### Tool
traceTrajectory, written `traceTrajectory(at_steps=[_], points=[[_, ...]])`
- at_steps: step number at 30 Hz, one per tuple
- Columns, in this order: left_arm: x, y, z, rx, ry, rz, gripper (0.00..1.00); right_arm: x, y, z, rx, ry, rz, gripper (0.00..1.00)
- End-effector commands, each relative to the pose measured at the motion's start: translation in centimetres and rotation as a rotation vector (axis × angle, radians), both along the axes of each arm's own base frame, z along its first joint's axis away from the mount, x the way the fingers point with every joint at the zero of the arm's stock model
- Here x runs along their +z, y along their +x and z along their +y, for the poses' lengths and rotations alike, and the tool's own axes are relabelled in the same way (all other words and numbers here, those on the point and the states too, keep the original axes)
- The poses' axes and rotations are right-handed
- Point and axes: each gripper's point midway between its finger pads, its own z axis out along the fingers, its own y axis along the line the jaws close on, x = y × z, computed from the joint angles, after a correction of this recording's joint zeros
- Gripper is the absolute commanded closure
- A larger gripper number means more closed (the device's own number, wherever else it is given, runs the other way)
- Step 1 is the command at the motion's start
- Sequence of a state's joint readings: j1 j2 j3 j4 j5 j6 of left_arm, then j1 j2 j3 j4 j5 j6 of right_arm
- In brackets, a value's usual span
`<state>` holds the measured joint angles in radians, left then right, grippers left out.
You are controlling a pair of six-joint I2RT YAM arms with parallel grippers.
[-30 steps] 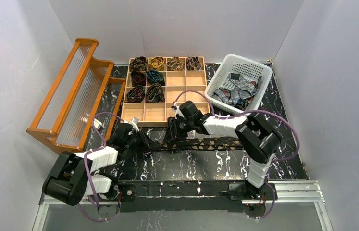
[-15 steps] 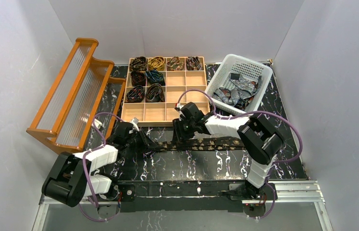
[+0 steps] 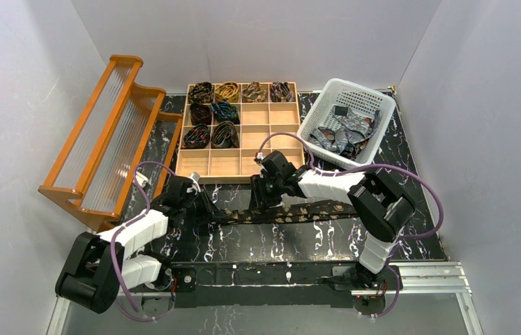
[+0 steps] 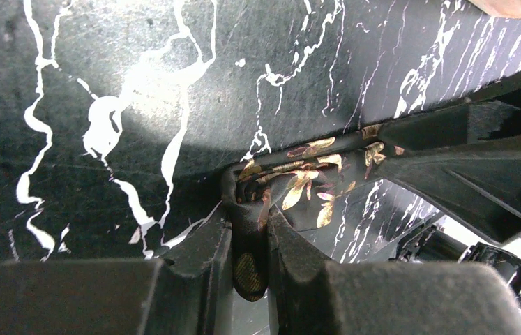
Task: Roll the ties
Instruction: Roll the tie at the center of the board.
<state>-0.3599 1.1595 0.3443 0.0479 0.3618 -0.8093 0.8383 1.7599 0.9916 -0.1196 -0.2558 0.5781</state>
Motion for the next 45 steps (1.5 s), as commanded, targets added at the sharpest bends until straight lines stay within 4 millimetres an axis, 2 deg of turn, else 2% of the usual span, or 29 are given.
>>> traceTrajectory(at_steps=[1, 6, 9, 13, 22, 25, 31, 33, 35, 38, 41, 44, 45], points=[[0.2, -0.4, 1.2, -0.008, 0.087, 0.008, 0.93, 4.7, 0.9, 1.8, -0.025, 0.12, -0.05, 0.49], [0.8, 0.0, 1.7, 0.002, 0.115, -0.008, 0.94, 7.1, -0.4, 5.1, -0.029, 0.323, 0.061, 0.5], [1.0, 0.2, 1.9, 0.016, 0.127, -0.018, 0.94, 6.9, -1.1, 6.5, -0.039, 0.356, 0.124, 0.56], [1.3, 0.4, 2.0, 0.024, 0.132, -0.027, 0.94, 5.4, -1.4, 7.4, -0.057, 0.324, 0.175, 0.6], [1.1, 0.4, 2.1, 0.009, 0.151, -0.017, 0.93, 2.6, -1.5, 7.5, -0.057, 0.231, 0.223, 0.61], [1.0, 0.4, 2.1, 0.003, 0.152, -0.012, 0.92, 1.6, -1.5, 7.6, -0.065, 0.19, 0.249, 0.58], [0.8, 0.3, 2.1, -0.007, 0.159, -0.007, 0.92, 1.7, -1.3, 7.8, -0.062, 0.17, 0.248, 0.57], [0.7, 0.2, 2.2, -0.005, 0.165, -0.005, 0.91, 0.9, -1.3, 7.5, -0.074, 0.13, 0.257, 0.6], [0.7, 0.2, 2.1, -0.003, 0.163, -0.003, 0.9, -0.6, -1.5, 6.8, -0.09, 0.07, 0.28, 0.67], [0.8, 0.3, 2.2, 0.003, 0.162, -0.007, 0.83, -2.0, -2.2, 6.1, -0.095, 0.037, 0.312, 0.77], [0.8, 0.3, 2.2, 0.005, 0.163, -0.01, 0.76, -2.8, -2.4, 5.5, -0.109, 0.012, 0.314, 0.79], [0.7, 0.1, 2.3, 0.002, 0.163, -0.006, 0.73, -3.3, -2.3, 5.0, -0.123, -0.015, 0.306, 0.81], [0.7, 0.1, 2.3, 0.005, 0.165, -0.004, 0.69, -3.6, -2.3, 4.8, -0.125, -0.027, 0.304, 0.81]])
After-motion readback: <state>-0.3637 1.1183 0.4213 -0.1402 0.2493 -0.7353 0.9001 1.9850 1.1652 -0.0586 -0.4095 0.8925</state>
